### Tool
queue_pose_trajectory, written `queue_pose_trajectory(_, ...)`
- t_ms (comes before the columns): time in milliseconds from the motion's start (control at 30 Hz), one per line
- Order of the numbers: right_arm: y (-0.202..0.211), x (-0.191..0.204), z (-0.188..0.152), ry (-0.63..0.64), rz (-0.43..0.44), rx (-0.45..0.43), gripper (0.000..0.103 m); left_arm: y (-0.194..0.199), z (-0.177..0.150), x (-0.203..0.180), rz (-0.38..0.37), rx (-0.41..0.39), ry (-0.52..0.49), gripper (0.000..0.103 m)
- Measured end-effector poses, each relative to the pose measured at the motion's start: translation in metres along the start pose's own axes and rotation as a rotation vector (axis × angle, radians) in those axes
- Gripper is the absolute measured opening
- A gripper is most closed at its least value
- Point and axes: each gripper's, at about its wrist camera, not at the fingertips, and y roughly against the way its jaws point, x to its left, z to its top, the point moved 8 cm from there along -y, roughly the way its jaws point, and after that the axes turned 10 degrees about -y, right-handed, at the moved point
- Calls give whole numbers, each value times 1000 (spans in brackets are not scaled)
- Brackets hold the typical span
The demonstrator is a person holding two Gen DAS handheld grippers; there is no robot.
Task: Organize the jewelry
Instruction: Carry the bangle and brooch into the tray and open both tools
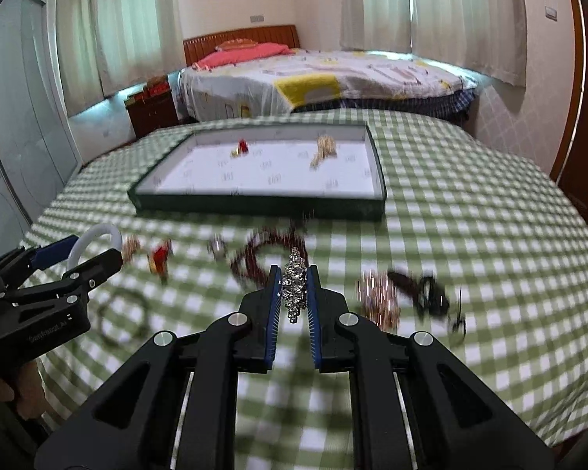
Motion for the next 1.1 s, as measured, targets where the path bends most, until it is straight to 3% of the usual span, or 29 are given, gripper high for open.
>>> queue_pose_trajectory(300,-37,22,81,25,43,-72,13,-30,79,30,34,-77,13,68)
queue_pose_trajectory(533,-95,39,127,53,56,-69,13,-87,120,45,45,-58,32,68)
queue_pose_trajectory(667,-138,44,142,39,73,-14,13,-128,130,51,43,-2,40,68)
queue_pose_trajectory(867,-194,44,151,4,84,105,13,-183,129,57,13,143,52,68)
queue_pose_trajectory(1100,-239,38,140,-4,51,255,13,-210,120,60,12,243,52,68)
